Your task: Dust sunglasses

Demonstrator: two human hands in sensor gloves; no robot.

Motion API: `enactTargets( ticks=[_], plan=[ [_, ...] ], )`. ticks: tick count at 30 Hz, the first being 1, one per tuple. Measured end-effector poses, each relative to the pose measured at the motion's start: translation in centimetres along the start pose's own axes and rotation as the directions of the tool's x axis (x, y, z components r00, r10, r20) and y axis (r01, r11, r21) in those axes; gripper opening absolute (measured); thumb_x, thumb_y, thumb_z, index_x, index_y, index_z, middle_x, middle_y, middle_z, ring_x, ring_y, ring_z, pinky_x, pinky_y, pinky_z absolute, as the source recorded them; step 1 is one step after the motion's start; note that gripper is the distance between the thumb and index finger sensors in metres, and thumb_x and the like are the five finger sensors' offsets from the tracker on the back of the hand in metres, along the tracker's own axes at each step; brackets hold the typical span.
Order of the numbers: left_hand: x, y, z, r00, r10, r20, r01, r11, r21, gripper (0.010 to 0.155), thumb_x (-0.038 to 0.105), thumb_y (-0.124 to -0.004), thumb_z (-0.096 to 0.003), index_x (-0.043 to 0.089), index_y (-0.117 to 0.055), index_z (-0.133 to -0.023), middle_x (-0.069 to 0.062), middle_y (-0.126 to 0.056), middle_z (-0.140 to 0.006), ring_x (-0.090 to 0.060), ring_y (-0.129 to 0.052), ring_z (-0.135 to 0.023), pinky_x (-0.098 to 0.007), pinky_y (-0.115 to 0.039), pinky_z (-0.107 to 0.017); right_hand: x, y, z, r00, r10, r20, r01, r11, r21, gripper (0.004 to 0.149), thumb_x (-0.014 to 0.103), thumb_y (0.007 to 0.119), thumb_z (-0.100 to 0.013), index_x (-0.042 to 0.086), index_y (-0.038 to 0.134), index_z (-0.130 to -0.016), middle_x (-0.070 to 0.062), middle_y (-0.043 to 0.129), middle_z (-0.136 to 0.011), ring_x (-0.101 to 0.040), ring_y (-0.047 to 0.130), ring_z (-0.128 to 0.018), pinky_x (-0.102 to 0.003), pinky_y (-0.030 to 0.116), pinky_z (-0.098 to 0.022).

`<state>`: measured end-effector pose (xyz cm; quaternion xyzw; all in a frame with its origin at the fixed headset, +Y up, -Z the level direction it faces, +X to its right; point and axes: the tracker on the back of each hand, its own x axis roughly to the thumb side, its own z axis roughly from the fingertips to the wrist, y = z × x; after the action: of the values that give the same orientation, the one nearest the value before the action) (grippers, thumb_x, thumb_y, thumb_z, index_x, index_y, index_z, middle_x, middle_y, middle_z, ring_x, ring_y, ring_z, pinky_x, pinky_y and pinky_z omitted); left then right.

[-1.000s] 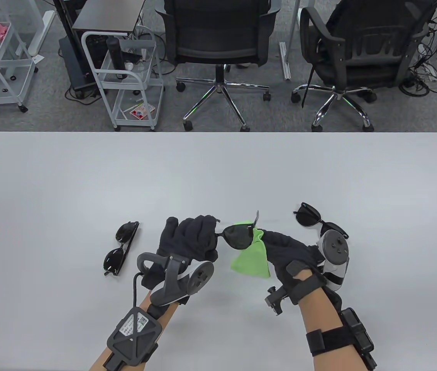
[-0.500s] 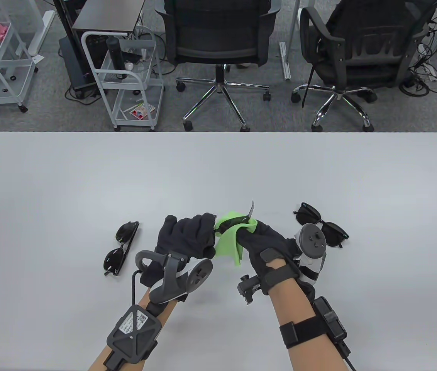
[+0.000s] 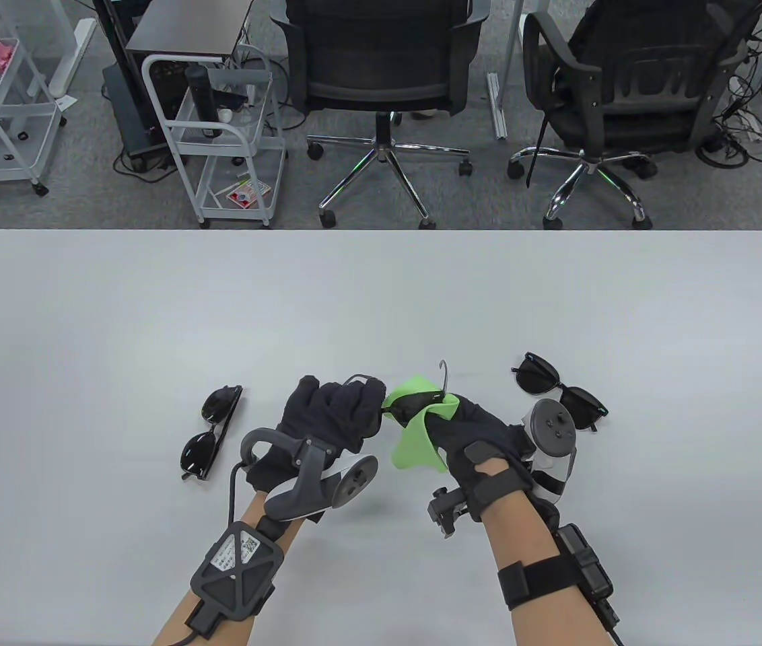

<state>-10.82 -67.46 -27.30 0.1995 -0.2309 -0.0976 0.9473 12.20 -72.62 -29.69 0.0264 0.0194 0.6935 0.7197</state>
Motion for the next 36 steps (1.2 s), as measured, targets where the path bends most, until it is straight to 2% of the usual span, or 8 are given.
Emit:
enactTargets(
  ticks=[5,11,16,20,24,28,31,36],
  plan=[
    [0.3,0.1,0.1,1.0,-0.012,0.023,0.012,1.0,0.002,0.096,0.05,-0.098,-0.0281,0.038,-0.043,-0.106,0.015,-0.066,-0.103,-0.011,-0.083,-0.089,-0.051,-0.063,-0.076,-0.3,0.0,0.5,1.0,-0.002,-0.005,0.002,0.999,-0.05,0.04,0.046,0.088,-0.042,0.02,0.095,-0.07,-0.001,0.103,-0.065,-0.023,0.104,-0.051,-0.058,0.073,-0.057],
    [-0.5,0.0,0.2,1.0,-0.003,0.03,0.004,1.0,-0.019,0.096,0.049,-0.097,-0.0295,0.038,-0.04,-0.106,0.016,-0.063,-0.104,-0.01,-0.082,-0.09,-0.051,-0.061,-0.077,-0.6,0.7,-0.3,0.99,-0.14,-0.022,0.141,0.973,0.182,0.045,0.025,0.083,-0.045,0.017,0.081,-0.09,-0.006,0.089,-0.089,-0.033,0.095,-0.074,-0.063,0.066,-0.06],
    [-0.2,-0.1,0.1,0.999,-0.019,0.05,0.019,1.0,-0.016,0.097,0.05,-0.097,-0.0292,0.038,-0.04,-0.106,0.016,-0.063,-0.104,-0.01,-0.082,-0.09,-0.05,-0.061,-0.077,-0.6,0.5,-0.3,0.999,-0.036,-0.013,0.036,0.998,0.046,0.04,0.032,0.092,-0.04,0.018,0.09,-0.078,-0.003,0.099,-0.073,-0.025,0.103,-0.058,-0.059,0.072,-0.058],
    [-0.1,0.1,-0.1,0.999,0.007,0.047,-0.006,1.0,-0.012,0.097,0.051,-0.096,-0.0287,0.039,-0.04,-0.106,0.017,-0.063,-0.104,-0.009,-0.083,-0.09,-0.05,-0.062,-0.077,-0.4,0.3,-0.1,0.999,-0.044,0.017,0.044,0.999,-0.01,0.041,0.043,0.083,-0.045,0.016,0.094,-0.074,-0.004,0.101,-0.066,-0.024,0.105,-0.051,-0.057,0.074,-0.057],
    [-0.4,-0.2,-0.2,0.999,-0.004,0.043,0.005,0.999,-0.032,0.096,0.051,-0.097,-0.0286,0.039,-0.041,-0.106,0.018,-0.064,-0.104,-0.009,-0.083,-0.09,-0.05,-0.062,-0.077,-1.0,0.4,-0.4,0.996,-0.091,-0.025,0.093,0.994,0.066,0.044,0.039,0.077,-0.047,0.014,0.089,-0.081,-0.007,0.097,-0.075,-0.029,0.101,-0.06,-0.06,0.07,-0.058],
    [-0.8,-0.4,0.2,0.999,-0.027,0.044,0.029,0.998,-0.048,0.096,0.05,-0.098,-0.0287,0.04,-0.042,-0.106,0.019,-0.064,-0.105,-0.01,-0.084,-0.091,-0.05,-0.062,-0.077,-1.4,0.7,-0.3,0.986,-0.129,-0.109,0.148,0.969,0.196,0.046,0.023,0.08,-0.045,0.015,0.082,-0.09,-0.009,0.09,-0.088,-0.035,0.095,-0.073,-0.064,0.066,-0.058],
    [-0.5,0.0,0.3,0.999,-0.019,0.049,0.021,0.999,-0.036,0.096,0.051,-0.098,-0.0285,0.04,-0.042,-0.106,0.018,-0.065,-0.104,-0.009,-0.084,-0.089,-0.05,-0.062,-0.077,-0.7,0.6,-0.2,0.996,-0.069,-0.064,0.076,0.989,0.125,0.044,0.023,0.087,-0.041,0.015,0.086,-0.084,-0.008,0.095,-0.081,-0.032,0.099,-0.067,-0.062,0.069,-0.057],
    [0.3,1.0,0.3,0.997,-0.008,0.073,0.008,1.0,0.004,0.097,0.053,-0.097,-0.028,0.038,-0.042,-0.106,0.016,-0.066,-0.104,-0.008,-0.085,-0.086,-0.049,-0.063,-0.077,0.2,0.0,0.4,0.999,-0.036,0.02,0.037,0.999,-0.013,0.039,0.04,0.09,-0.041,0.016,0.094,-0.072,-0.005,0.101,-0.065,-0.025,0.104,-0.049,-0.058,0.074,-0.057]
  ],
)
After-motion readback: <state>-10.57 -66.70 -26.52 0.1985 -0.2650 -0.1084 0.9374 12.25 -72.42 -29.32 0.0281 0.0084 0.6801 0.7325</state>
